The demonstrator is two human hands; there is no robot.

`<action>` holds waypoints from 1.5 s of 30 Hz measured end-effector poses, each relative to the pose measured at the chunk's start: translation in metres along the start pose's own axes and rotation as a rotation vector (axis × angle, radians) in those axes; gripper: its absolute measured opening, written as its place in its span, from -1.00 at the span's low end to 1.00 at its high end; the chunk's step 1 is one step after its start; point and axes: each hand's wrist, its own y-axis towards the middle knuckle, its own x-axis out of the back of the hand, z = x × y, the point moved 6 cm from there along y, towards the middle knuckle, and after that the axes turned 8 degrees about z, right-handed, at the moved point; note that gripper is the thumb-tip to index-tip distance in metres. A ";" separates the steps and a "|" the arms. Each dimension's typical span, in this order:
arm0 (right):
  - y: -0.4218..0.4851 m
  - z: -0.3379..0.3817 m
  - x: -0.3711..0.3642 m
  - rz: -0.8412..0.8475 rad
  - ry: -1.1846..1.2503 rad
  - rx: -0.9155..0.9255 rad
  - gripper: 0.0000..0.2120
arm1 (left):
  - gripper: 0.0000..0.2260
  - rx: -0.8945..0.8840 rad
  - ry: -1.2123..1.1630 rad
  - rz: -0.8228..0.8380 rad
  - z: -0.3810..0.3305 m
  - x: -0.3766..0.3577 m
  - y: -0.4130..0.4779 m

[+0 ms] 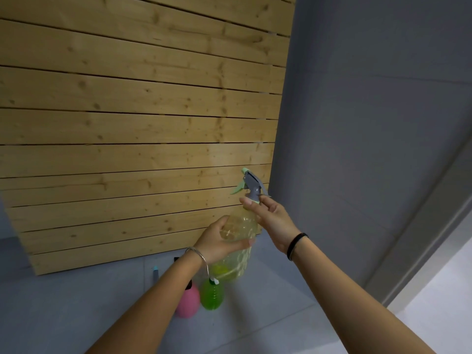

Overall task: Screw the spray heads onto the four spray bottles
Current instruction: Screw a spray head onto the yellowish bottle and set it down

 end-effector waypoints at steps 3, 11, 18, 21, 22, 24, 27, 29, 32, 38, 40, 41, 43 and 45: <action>-0.001 -0.001 -0.001 0.121 0.056 -0.039 -0.75 | -0.61 0.034 -0.027 0.067 0.004 0.000 -0.002; 0.001 0.000 0.003 0.050 -0.028 -0.006 -0.91 | -0.60 0.061 -0.106 0.110 0.008 -0.004 -0.002; 0.001 -0.004 0.000 0.043 0.008 0.001 -0.77 | -0.68 0.059 -0.107 0.105 0.010 -0.001 0.000; 0.004 -0.001 -0.004 -0.034 0.042 0.054 -0.83 | -0.62 0.008 -0.054 0.011 0.006 0.004 0.003; 0.004 0.000 -0.005 -0.047 0.045 0.072 -0.84 | -0.60 -0.009 -0.029 -0.020 0.004 0.006 0.004; 0.005 0.002 -0.004 -0.071 0.034 0.091 -0.79 | -0.52 -0.030 0.029 -0.070 0.002 0.008 0.006; 0.004 0.000 -0.004 -0.084 0.032 0.085 -0.87 | -0.40 -0.033 0.091 -0.122 0.005 0.009 0.008; 0.003 0.000 -0.004 -0.081 0.030 0.087 -0.90 | -0.44 -0.037 0.118 -0.132 0.006 0.009 0.009; 0.004 0.000 -0.005 -0.023 -0.018 0.074 -0.88 | -0.47 -0.055 0.164 -0.156 0.010 0.012 0.011; 0.020 -0.012 0.001 -0.001 -0.131 -0.153 -0.69 | -0.35 -0.032 0.206 -0.169 0.039 0.009 0.023; 0.031 -0.022 0.005 -0.073 -0.141 -0.190 -0.66 | -0.28 -0.009 0.229 -0.130 0.054 0.006 0.031; 0.036 -0.027 0.006 -0.081 -0.167 -0.193 -0.60 | -0.26 0.011 0.238 -0.106 0.062 0.006 0.035; 0.047 -0.041 0.012 -0.087 -0.219 -0.210 -0.59 | -0.28 0.083 0.262 -0.064 0.081 0.011 0.045; 0.061 -0.065 0.022 -0.083 -0.305 -0.245 -0.64 | -0.35 0.196 0.349 -0.045 0.109 0.020 0.055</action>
